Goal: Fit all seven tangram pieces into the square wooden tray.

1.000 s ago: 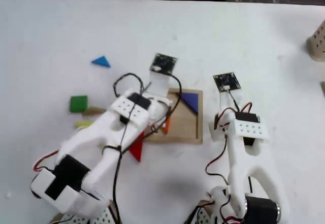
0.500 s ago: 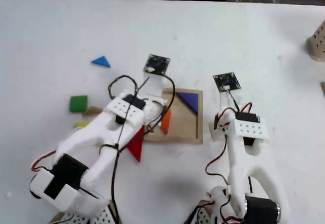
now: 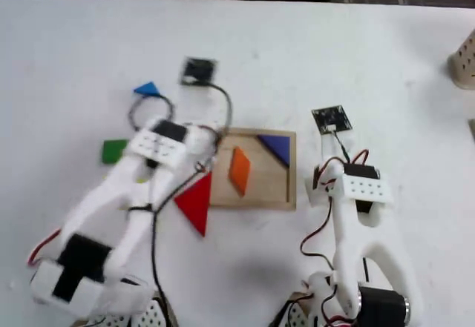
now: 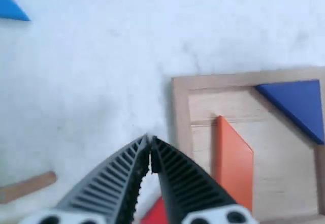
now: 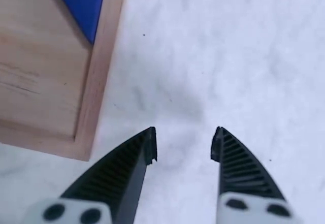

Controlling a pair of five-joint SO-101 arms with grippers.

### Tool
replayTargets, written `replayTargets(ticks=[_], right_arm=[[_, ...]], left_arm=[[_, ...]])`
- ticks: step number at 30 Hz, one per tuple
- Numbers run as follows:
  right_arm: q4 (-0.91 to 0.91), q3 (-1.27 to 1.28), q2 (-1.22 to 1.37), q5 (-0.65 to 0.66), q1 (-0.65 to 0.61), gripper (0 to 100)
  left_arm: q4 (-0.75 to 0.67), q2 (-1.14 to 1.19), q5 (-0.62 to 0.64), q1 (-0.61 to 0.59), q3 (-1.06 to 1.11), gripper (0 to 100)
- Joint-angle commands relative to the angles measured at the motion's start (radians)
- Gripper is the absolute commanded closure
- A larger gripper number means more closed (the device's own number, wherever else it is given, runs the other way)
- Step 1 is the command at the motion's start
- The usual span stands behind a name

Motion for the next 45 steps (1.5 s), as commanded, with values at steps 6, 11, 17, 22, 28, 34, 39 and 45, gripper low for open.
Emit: replayTargets(ticks=[6, 11, 17, 22, 28, 34, 39, 45], right_arm=[[0.045, -0.14, -0.038, -0.331, -0.012, 82.6], [0.104, -0.201, -0.033, -0.359, -0.162, 88.6], [0.079, -0.226, -0.028, -0.364, -0.354, 95.4], [-0.002, -0.235, -0.025, -0.365, -0.506, 95.7], [-0.222, -0.186, 0.073, -0.365, -0.668, 95.4], [-0.34, -0.184, 0.251, -0.358, -0.694, 95.4], [-0.308, -0.229, 0.3, -0.358, -0.624, 95.7], [-0.302, -0.222, 0.303, -0.356, -0.542, 95.4]], left_arm=[[-0.161, -0.133, 0.006, -0.186, 0.101, 98], [-0.163, -0.133, 0.012, -0.337, 0.074, 98], [-0.169, -0.133, 0.009, -0.43, 0.08, 98], [-0.169, -0.133, 0.009, -0.49, 0.08, 98], [-0.183, -0.122, 0.006, -0.533, 0.091, 98], [-0.236, -0.064, 0.006, -0.533, 0.087, 98], [-0.229, -0.056, 0.006, -0.527, 0.077, 98], [-0.232, -0.056, 0.006, -0.526, 0.078, 98]])
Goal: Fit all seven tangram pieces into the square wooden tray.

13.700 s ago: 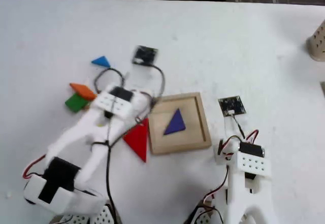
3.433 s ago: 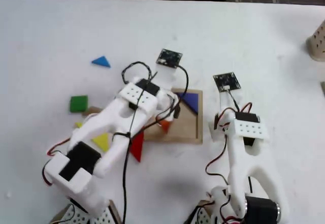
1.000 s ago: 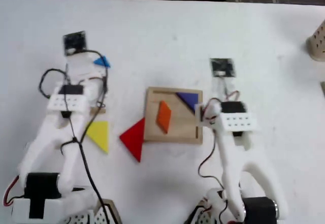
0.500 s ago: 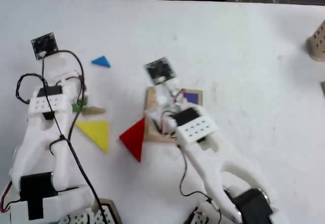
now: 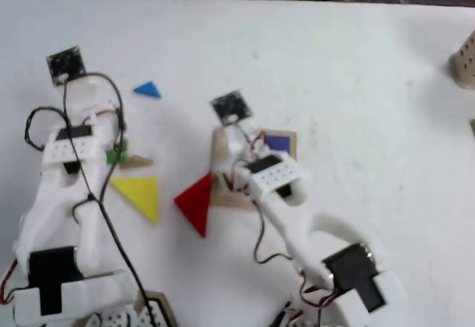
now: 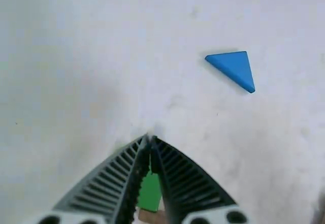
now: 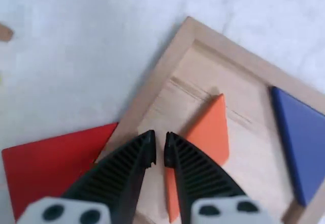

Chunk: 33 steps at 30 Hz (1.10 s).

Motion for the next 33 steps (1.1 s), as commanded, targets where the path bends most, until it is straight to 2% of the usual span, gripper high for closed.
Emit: replayTargets(ticks=[1, 8, 15, 22, 25, 30, 33], right_arm=[[0.01, -0.034, -0.004, 0.0, 0.044, 95.4], [0.093, -0.028, -0.01, 0.005, 0.051, 95.4], [0.197, -0.031, -0.033, 0.219, 0.065, 95.7], [0.242, -0.021, -0.189, 0.218, 0.142, 95.7], [0.177, -0.011, -0.2, 0.216, 0.142, 95.7], [-0.062, 0.133, -0.2, 0.218, 0.077, 95.7], [-0.143, 0.189, -0.2, 0.227, 0.061, 95.7]], left_arm=[[-0.028, -0.008, 0.005, -0.005, -0.032, 98], [-0.028, -0.007, 0.005, -0.005, -0.032, 98], [-0.028, -0.007, 0.005, 0.008, -0.032, 98], [-0.029, -0.007, -0.057, 0.028, -0.023, 98], [-0.029, -0.007, -0.057, 0.028, -0.025, 98], [-0.029, -0.007, -0.058, 0.028, -0.025, 98], [-0.029, -0.007, -0.06, 0.028, -0.023, 98]])
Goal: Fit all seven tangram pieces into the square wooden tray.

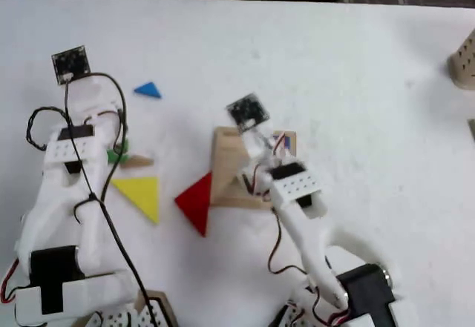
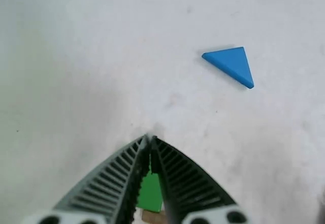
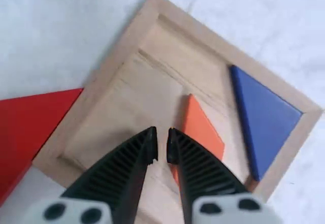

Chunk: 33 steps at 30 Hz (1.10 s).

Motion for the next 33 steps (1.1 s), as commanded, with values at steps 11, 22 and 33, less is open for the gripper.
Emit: replayTargets(ticks=[11, 22, 33], right_arm=[[-0.016, 0.023, -0.044, 0.017, 0.105, 95.7], [0.071, 0.023, -0.054, 0.018, 0.182, 95.7], [0.156, 0.021, -0.139, 0.018, 0.248, 95.7]], left_arm=[[-0.028, -0.007, -0.012, 0.022, -0.021, 98], [-0.028, -0.007, -0.012, 0.022, -0.021, 98], [-0.028, -0.007, -0.012, 0.022, -0.021, 98]])
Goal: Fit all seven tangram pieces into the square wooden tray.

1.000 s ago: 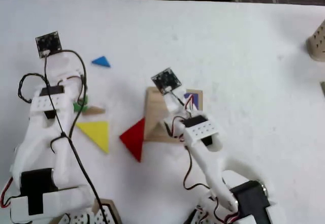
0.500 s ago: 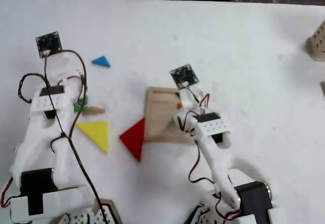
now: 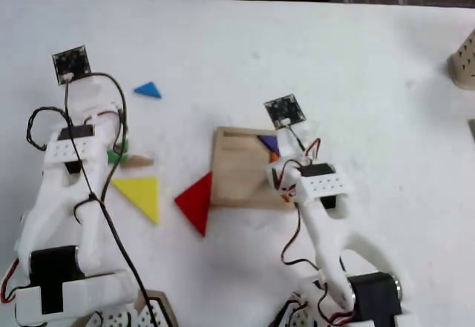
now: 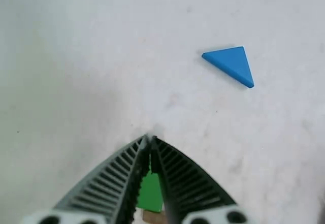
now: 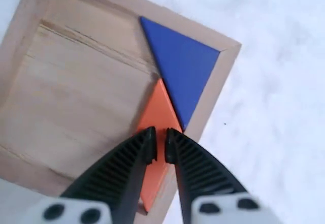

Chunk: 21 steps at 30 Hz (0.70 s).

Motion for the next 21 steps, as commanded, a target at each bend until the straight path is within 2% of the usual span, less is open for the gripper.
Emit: replayTargets(ticks=[1, 6, 10, 15, 21], right_arm=[[0.054, -0.005, -0.085, 0.008, 0.022, 95.7], [0.062, -0.003, -0.153, -0.002, 0.016, 95.7], [0.064, -0.003, -0.165, -0.003, -0.058, 95.7], [0.036, -0.003, -0.096, -0.003, -0.128, 95.7], [0.008, -0.029, 0.033, 0.002, -0.102, 95.7]], left_arm=[[-0.028, -0.007, -0.006, 0.022, -0.021, 98], [-0.028, -0.008, -0.005, 0.022, -0.023, 97], [-0.028, -0.008, -0.006, 0.022, -0.023, 97], [-0.028, -0.008, -0.006, 0.022, -0.023, 97], [-0.028, -0.008, -0.006, 0.024, -0.025, 98]])
